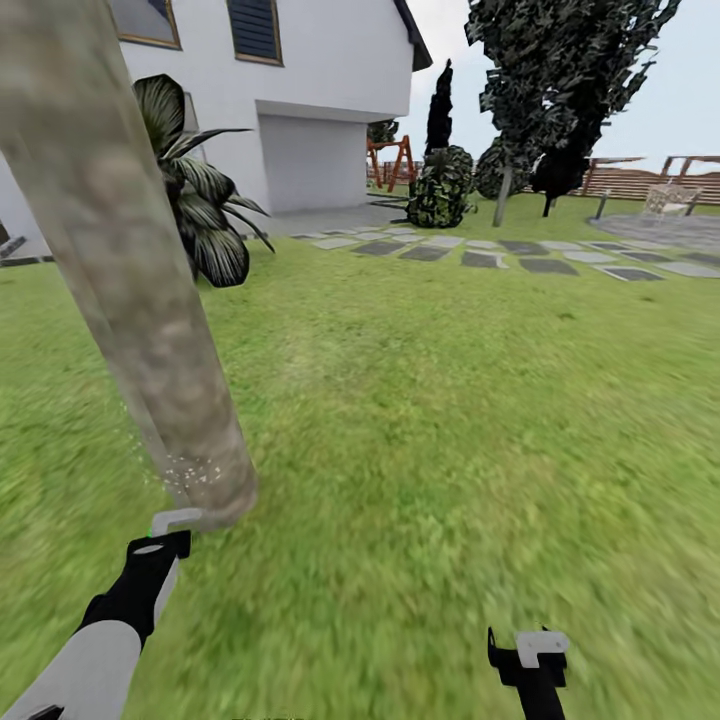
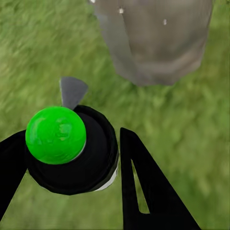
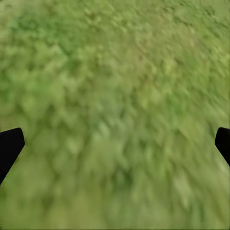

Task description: In the garden, pick up the pesticide atomizer on the floor and spray pesticide onto both trees until each tree trunk is fully covered.

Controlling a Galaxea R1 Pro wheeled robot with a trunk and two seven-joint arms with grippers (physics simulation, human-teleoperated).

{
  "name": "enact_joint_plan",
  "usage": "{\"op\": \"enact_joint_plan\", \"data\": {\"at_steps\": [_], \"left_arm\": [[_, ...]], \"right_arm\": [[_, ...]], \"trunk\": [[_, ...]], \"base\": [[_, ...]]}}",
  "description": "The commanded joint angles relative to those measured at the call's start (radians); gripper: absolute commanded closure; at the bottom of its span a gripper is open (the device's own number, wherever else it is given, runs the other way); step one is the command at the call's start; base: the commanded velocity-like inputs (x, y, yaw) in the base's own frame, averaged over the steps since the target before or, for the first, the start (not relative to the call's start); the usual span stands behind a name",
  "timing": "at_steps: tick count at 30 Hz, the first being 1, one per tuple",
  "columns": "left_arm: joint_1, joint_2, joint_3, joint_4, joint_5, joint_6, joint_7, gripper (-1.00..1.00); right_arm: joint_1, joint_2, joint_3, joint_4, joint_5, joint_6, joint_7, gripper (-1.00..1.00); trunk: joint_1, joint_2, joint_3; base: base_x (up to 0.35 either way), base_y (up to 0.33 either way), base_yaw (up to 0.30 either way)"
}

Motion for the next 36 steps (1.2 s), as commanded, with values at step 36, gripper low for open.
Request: {"op": "enact_joint_plan", "data": {"at_steps": [36], "left_arm": [[-0.135,0.023,-0.005,-0.054,-0.014,0.084,-0.054,1.0]], "right_arm": [[-0.001,0.0,-0.005,0.001,0.011,-0.002,-0.006,-1.0]], "trunk": [[0.0,0.0,-0.001]], "base": [[0.001,-0.094,0.04]]}}
